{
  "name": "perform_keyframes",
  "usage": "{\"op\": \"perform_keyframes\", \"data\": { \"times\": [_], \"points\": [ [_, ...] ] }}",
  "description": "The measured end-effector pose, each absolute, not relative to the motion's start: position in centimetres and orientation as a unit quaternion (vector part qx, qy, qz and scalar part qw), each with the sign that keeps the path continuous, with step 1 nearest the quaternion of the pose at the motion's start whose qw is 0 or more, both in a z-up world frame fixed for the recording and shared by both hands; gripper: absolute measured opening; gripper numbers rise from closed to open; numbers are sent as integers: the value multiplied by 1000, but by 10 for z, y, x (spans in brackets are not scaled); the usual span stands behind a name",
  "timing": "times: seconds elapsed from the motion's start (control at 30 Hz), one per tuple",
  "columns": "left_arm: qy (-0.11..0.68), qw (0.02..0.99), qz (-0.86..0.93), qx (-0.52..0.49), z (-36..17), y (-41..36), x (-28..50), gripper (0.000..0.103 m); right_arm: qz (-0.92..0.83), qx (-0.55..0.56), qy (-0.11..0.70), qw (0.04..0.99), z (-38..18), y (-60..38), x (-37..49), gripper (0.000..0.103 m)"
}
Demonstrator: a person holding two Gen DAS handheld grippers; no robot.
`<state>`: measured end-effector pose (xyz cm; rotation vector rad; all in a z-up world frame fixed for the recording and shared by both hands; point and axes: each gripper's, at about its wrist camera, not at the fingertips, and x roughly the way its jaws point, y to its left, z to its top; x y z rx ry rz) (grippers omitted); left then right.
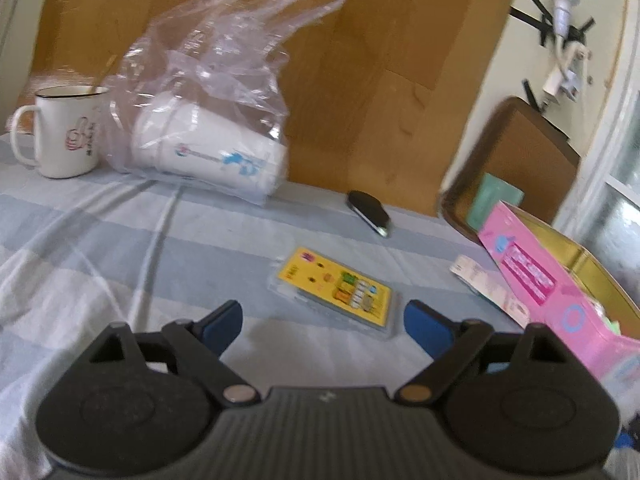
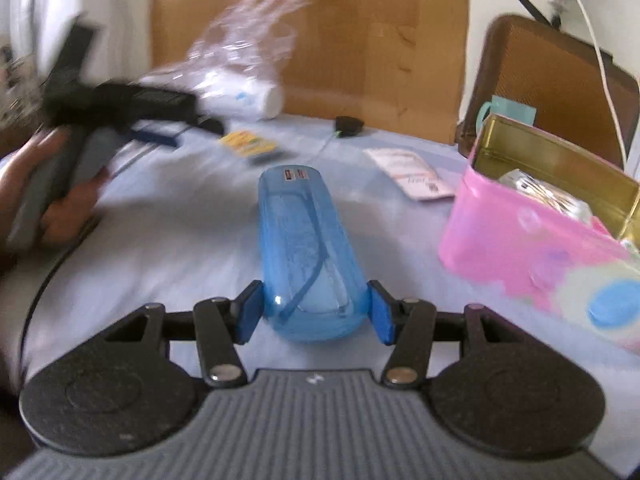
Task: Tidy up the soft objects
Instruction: 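Lift the blue case with the right gripper toward the pink tin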
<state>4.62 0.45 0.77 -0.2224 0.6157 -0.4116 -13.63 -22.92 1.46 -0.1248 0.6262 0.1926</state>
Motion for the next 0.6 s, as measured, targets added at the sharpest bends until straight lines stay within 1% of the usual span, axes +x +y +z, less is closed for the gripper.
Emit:
{"op": "perform_keyframes", "data": {
  "times": [0.07, 0.1, 0.13, 0.17, 0.3, 0.4, 0.53, 0.6],
  "points": [
    [302, 926, -206, -93, 8, -3, 42, 91, 93, -74, 297, 947, 12, -233, -156, 58],
    [303, 926, -209, -85, 9, -8, 39, 91, 84, -78, 292, 950, 12, -237, -163, 61],
    [307, 924, -215, -80, 8, -12, 36, 91, 67, -82, 288, 952, 11, -240, -166, 67],
    [310, 921, -222, -76, 8, -17, 32, 91, 45, -83, 283, 954, 11, -245, -168, 69],
    [316, 913, -248, -68, 9, -32, 13, 91, -17, -41, 276, 960, 10, -269, -166, 69],
    [325, 905, -266, -70, 9, -39, 1, 91, -20, -10, 273, 962, 8, -277, -165, 69],
    [342, 887, -294, -95, 12, -43, -10, 91, 2, -15, 268, 963, 6, -271, -169, 70],
    [350, 877, -313, -104, 14, -50, -14, 91, 13, -18, 263, 965, 7, -269, -177, 71]
  ]
}}
